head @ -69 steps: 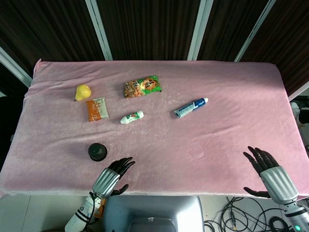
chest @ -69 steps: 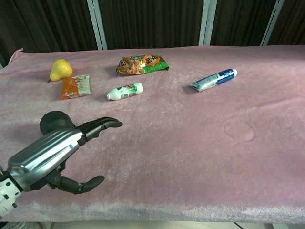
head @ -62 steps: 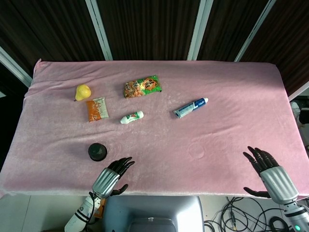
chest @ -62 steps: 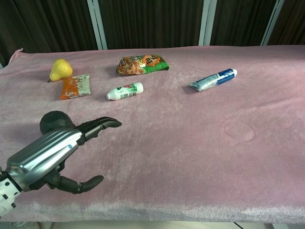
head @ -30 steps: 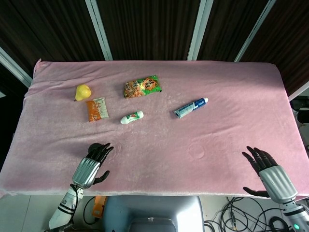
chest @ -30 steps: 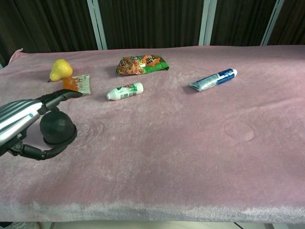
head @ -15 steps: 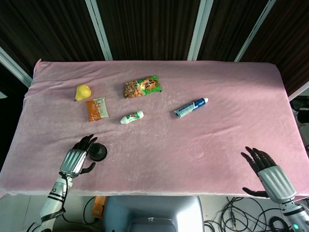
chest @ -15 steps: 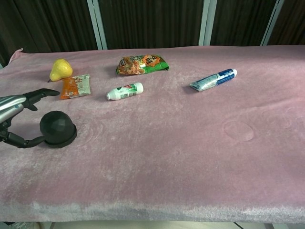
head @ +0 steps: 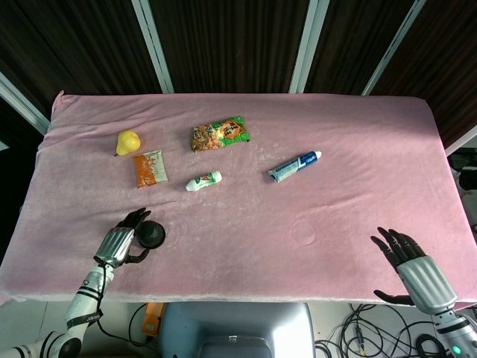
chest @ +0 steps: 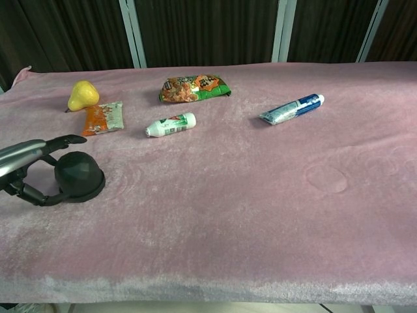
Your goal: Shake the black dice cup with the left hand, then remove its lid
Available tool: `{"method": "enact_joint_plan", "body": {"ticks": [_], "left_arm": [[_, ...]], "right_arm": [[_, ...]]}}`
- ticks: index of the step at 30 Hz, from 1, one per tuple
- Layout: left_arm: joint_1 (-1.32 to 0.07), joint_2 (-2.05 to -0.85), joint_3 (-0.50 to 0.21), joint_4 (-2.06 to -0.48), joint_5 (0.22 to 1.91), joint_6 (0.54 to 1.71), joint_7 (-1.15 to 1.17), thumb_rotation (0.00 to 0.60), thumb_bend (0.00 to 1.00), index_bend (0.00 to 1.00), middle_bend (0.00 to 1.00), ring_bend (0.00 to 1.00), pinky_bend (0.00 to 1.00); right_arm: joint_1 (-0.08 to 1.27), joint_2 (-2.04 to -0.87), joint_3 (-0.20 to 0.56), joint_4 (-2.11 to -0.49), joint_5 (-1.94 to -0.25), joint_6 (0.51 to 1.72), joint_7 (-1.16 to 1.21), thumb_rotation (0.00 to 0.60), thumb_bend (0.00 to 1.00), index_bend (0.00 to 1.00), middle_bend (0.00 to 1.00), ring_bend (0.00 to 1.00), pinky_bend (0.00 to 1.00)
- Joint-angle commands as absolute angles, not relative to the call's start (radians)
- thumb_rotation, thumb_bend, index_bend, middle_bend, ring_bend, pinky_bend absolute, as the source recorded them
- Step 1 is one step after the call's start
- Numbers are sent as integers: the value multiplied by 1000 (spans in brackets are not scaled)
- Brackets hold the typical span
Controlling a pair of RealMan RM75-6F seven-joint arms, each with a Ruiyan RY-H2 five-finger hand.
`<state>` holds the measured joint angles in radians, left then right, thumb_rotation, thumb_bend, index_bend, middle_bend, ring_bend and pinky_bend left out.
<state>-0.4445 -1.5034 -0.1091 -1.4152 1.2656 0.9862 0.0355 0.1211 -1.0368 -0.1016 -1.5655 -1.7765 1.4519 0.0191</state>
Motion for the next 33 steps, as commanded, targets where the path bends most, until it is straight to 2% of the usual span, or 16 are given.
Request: {"method": "enact_joint_plan", "body": {"ticks": [1, 10, 13, 16, 23, 28, 33], "left_arm": [[-460, -1525, -114, -1383, 1253, 964, 7, 600, 307, 57, 0, 9, 201], [-478, -1569, -117, -1319, 1238, 945, -13, 600, 309, 78, 15, 23, 205], [-478, -1570, -117, -1317, 1238, 946, -14, 600, 309, 81, 43, 58, 206], [-476, -1575, -115, -1318, 1234, 941, -38, 600, 312, 100, 149, 202, 267], [-471, -1591, -105, -1295, 1270, 960, -98, 600, 315, 142, 276, 373, 408], [-465, -1601, -101, -1281, 1299, 990, -129, 600, 315, 194, 340, 461, 455], [-456, -1597, -97, -1284, 1332, 1029, -158, 600, 315, 213, 367, 493, 474]], "right_arm": [[123, -1036, -102, -1565, -1777, 1450, 20, 600, 0, 0, 0, 65, 248], [126, -1033, -107, -1561, -1788, 1450, 27, 600, 0, 0, 0, 65, 248], [125, -1034, -107, -1560, -1788, 1451, 28, 600, 0, 0, 0, 65, 248], [126, -1035, -106, -1561, -1785, 1449, 25, 600, 0, 0, 0, 65, 248], [129, -1033, -108, -1564, -1787, 1444, 20, 600, 0, 0, 0, 65, 248], [129, -1033, -108, -1565, -1786, 1443, 20, 600, 0, 0, 0, 66, 248], [130, -1033, -109, -1565, -1788, 1442, 19, 600, 0, 0, 0, 66, 248]]}}
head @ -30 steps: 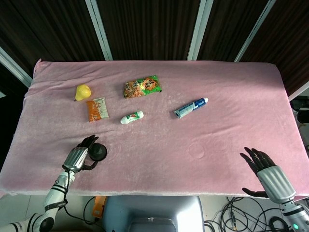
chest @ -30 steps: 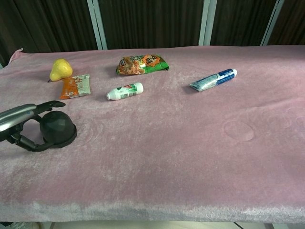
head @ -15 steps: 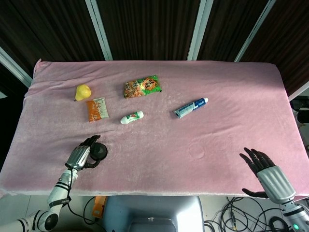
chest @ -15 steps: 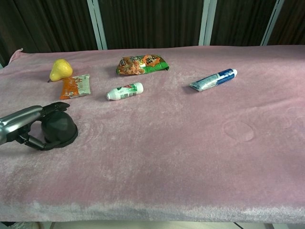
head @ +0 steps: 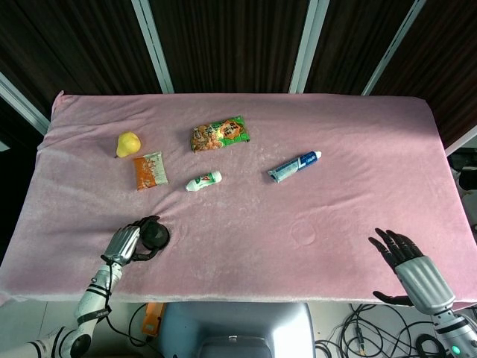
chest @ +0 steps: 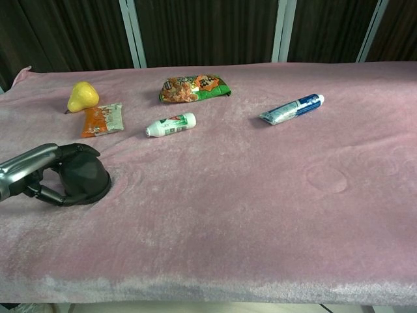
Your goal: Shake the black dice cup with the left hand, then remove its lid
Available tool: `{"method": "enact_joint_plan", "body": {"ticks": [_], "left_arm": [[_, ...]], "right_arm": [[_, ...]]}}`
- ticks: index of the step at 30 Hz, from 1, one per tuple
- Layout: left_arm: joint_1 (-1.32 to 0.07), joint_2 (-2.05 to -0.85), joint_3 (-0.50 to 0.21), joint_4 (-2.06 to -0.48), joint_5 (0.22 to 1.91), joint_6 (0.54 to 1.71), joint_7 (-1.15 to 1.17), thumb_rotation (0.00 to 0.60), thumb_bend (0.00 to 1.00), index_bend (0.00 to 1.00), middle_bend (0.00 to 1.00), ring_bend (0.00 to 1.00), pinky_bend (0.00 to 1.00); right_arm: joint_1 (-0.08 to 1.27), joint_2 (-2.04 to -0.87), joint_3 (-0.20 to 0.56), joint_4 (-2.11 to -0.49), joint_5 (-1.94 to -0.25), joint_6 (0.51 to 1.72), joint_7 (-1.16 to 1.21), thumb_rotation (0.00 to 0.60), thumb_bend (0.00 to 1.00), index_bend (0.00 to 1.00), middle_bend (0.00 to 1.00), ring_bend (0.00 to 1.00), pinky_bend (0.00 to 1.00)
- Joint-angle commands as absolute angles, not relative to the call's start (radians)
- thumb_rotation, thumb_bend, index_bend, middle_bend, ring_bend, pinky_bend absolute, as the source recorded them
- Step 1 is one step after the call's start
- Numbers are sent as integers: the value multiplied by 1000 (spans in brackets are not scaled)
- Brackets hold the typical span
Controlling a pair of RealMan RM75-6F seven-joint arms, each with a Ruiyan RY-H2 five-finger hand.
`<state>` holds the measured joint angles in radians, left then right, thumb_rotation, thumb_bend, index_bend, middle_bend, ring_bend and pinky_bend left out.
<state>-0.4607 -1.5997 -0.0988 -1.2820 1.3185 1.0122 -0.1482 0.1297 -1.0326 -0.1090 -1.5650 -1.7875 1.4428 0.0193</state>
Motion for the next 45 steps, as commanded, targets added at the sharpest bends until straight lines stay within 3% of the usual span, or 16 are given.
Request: {"method": "enact_joint_plan", "body": {"ticks": [1, 12, 18, 24, 29, 36, 40, 45], "left_arm": [[-452, -1594, -97, -1289, 1339, 1042, -163, 600, 315, 216, 369, 496, 475], [-414, -1551, -113, -1320, 1415, 1222, -104, 600, 317, 232, 371, 498, 482], [-402, -1591, -166, -1181, 1448, 1402, 106, 600, 319, 299, 421, 537, 509], [-381, -1486, -148, -1353, 1459, 1364, -186, 600, 317, 362, 458, 565, 527], [-399, -1343, -72, -1549, 1538, 1246, -608, 600, 318, 377, 466, 571, 547], [-479, -1273, 24, -1596, 1665, 1120, -935, 600, 320, 416, 490, 591, 557], [-473, -1318, 7, -1539, 1625, 1125, -786, 600, 328, 433, 492, 594, 558], [-413, -1421, -70, -1429, 1520, 1253, -261, 600, 331, 454, 493, 594, 552]], "right_arm": [[130, -1032, -109, -1565, -1787, 1442, 20, 600, 0, 0, 0, 66, 248], [135, -1029, -112, -1570, -1789, 1433, 16, 600, 0, 0, 0, 65, 248], [138, -1026, -118, -1562, -1804, 1437, 30, 600, 0, 0, 0, 66, 248], [136, -1030, -109, -1576, -1778, 1426, 7, 600, 0, 0, 0, 66, 248], [140, -1027, -108, -1586, -1773, 1416, -2, 600, 0, 0, 0, 66, 248], [140, -1025, -111, -1583, -1776, 1417, 5, 600, 0, 0, 0, 66, 248], [138, -1026, -111, -1578, -1778, 1422, 10, 600, 0, 0, 0, 66, 247], [135, -1027, -111, -1576, -1777, 1429, 15, 600, 0, 0, 0, 66, 248]]}}
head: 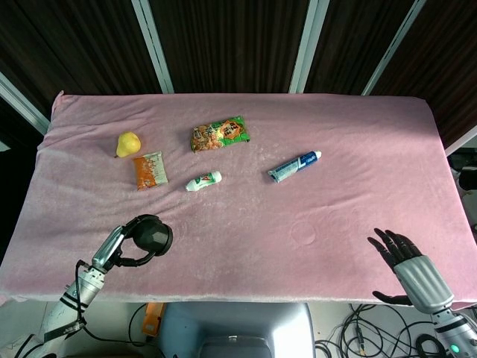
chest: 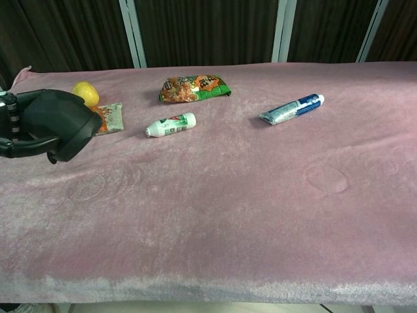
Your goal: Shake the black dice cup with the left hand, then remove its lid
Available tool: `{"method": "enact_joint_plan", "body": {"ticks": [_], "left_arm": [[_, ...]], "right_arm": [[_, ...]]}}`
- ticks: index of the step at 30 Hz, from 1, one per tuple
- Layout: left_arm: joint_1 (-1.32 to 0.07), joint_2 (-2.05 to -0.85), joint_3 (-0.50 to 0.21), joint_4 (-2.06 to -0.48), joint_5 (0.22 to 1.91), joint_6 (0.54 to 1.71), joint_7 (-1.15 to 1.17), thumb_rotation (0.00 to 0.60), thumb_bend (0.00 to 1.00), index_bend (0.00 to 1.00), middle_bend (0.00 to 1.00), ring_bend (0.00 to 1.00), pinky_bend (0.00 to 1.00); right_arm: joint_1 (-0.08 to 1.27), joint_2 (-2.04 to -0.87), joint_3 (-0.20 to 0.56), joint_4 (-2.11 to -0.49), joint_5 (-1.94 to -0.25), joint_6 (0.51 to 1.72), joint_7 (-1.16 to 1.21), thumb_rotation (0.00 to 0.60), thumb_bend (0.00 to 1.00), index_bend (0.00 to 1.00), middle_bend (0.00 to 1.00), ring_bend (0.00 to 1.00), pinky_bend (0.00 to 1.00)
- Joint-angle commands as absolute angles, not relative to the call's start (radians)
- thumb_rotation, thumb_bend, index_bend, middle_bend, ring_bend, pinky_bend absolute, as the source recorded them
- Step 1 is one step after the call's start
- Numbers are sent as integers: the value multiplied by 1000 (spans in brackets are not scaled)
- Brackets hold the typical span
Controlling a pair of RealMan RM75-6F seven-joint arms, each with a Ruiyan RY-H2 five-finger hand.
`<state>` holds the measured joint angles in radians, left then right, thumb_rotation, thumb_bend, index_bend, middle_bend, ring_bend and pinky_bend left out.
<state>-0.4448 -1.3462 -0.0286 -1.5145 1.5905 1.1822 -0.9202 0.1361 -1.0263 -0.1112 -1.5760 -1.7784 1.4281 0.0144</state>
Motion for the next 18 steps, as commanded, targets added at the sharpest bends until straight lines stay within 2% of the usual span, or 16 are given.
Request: {"method": "enact_joint_plan", "body": {"ticks": [1, 5, 8, 12, 18], "left_arm": [[-404, -1443, -85, -1401, 1512, 1290, -163, 600, 331, 462, 495, 594, 547], [-384, -1537, -130, -1237, 1537, 1455, 174, 600, 331, 498, 524, 592, 506], [-381, -1569, -131, -1167, 1576, 1522, 211, 600, 329, 509, 540, 591, 485], [-377, -1557, -114, -1219, 1564, 1489, 49, 600, 328, 509, 555, 591, 482], [-388, -1471, -74, -1424, 1531, 1350, -409, 600, 327, 506, 571, 601, 483]], "right_arm": [[135, -1027, -111, -1576, -1777, 1430, 14, 600, 0, 0, 0, 66, 248], [134, -1029, -110, -1578, -1775, 1430, 10, 600, 0, 0, 0, 66, 248], [135, -1031, -108, -1581, -1774, 1428, 3, 600, 0, 0, 0, 66, 248], [136, -1030, -109, -1584, -1775, 1423, -5, 600, 0, 0, 0, 66, 248], [134, -1030, -109, -1582, -1774, 1427, 0, 600, 0, 0, 0, 66, 247]]}}
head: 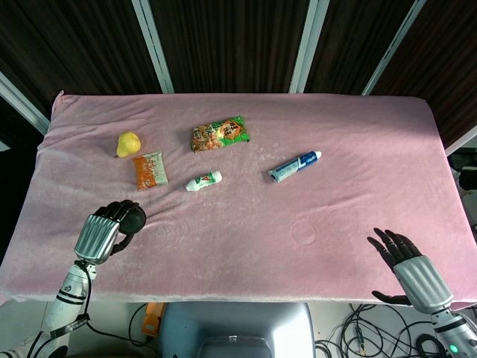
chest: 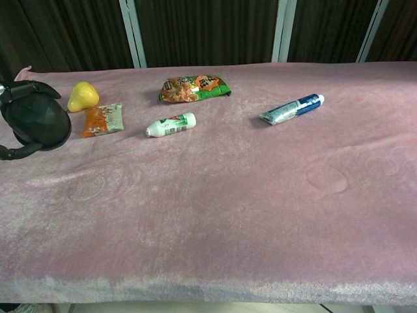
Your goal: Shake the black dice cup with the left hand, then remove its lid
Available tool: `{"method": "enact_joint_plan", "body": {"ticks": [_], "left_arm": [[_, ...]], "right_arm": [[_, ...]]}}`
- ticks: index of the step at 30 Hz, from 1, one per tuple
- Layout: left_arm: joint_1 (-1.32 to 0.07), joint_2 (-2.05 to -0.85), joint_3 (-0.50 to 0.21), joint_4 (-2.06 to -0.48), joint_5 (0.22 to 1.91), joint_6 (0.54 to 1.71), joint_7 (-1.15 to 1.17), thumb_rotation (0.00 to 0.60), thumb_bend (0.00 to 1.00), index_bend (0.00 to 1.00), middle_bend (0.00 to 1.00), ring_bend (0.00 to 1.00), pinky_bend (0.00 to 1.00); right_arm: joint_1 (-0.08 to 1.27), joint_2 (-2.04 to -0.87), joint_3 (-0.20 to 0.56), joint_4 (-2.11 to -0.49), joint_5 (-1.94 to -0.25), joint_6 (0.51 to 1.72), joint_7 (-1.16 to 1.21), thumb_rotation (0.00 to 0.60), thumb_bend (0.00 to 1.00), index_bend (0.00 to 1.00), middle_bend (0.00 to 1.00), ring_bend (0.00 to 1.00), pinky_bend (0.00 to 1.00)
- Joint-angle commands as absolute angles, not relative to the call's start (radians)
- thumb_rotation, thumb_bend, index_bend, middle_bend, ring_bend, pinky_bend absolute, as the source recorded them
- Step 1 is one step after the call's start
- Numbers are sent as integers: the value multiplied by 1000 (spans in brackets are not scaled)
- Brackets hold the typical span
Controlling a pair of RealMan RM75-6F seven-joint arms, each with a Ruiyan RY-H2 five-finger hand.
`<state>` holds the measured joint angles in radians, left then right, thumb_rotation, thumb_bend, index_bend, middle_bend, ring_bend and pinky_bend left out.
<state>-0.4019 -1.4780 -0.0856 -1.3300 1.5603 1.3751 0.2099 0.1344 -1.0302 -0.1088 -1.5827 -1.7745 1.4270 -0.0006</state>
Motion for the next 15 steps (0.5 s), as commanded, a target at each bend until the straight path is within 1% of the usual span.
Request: {"method": "enact_joint_plan", "body": {"ticks": [1, 5, 7, 9, 15], "left_arm": [[-391, -1460, -69, -1439, 1534, 1338, -461, 600, 327, 506, 574, 604, 483], [-407, -1429, -38, -1499, 1561, 1286, -679, 600, 328, 504, 579, 604, 482], [-416, -1421, -28, -1499, 1572, 1267, -713, 600, 328, 502, 578, 604, 478], [-418, -1431, -27, -1477, 1575, 1267, -681, 600, 328, 501, 577, 602, 477], [-394, -1537, -43, -1348, 1561, 1328, -382, 600, 326, 497, 563, 599, 485]], "right_arm": [[134, -1030, -109, -1582, -1774, 1427, 1, 600, 0, 0, 0, 66, 248], [135, -1030, -111, -1580, -1780, 1427, 0, 600, 0, 0, 0, 66, 248], [135, -1030, -111, -1580, -1781, 1427, -1, 600, 0, 0, 0, 66, 248], [135, -1031, -111, -1580, -1780, 1428, -1, 600, 0, 0, 0, 66, 247], [126, -1034, -108, -1577, -1777, 1444, 2, 600, 0, 0, 0, 66, 247]]}}
